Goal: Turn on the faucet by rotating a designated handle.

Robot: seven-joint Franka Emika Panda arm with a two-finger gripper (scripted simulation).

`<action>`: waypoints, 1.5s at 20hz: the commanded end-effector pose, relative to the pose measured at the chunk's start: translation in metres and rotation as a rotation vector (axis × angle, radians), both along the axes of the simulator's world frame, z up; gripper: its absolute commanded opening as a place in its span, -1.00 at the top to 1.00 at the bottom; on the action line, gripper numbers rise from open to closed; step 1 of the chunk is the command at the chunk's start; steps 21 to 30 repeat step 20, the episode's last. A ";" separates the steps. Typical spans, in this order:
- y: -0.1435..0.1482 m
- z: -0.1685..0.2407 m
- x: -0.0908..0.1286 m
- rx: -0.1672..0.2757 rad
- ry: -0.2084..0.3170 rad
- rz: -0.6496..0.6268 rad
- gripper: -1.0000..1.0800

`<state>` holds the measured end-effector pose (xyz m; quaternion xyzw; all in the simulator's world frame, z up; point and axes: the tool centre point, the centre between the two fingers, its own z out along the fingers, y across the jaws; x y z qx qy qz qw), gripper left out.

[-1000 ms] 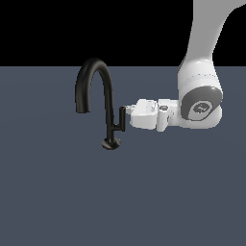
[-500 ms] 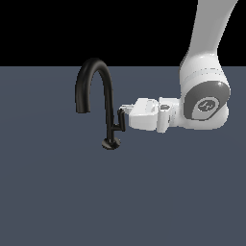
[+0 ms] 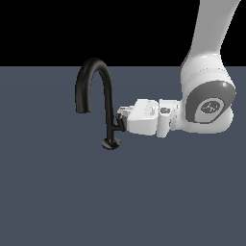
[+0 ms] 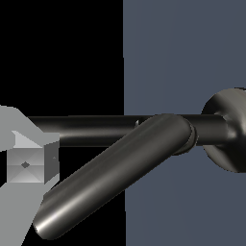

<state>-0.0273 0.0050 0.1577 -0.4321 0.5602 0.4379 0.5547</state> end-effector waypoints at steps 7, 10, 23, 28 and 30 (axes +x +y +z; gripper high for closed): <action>0.010 -0.020 -0.040 0.007 0.025 0.008 1.00; 0.008 -0.020 -0.032 0.004 0.003 0.004 1.00; 0.014 -0.070 -0.057 0.007 0.024 0.008 1.00; 0.014 -0.070 -0.057 0.007 0.024 0.008 1.00; 0.014 -0.070 -0.057 0.007 0.024 0.008 1.00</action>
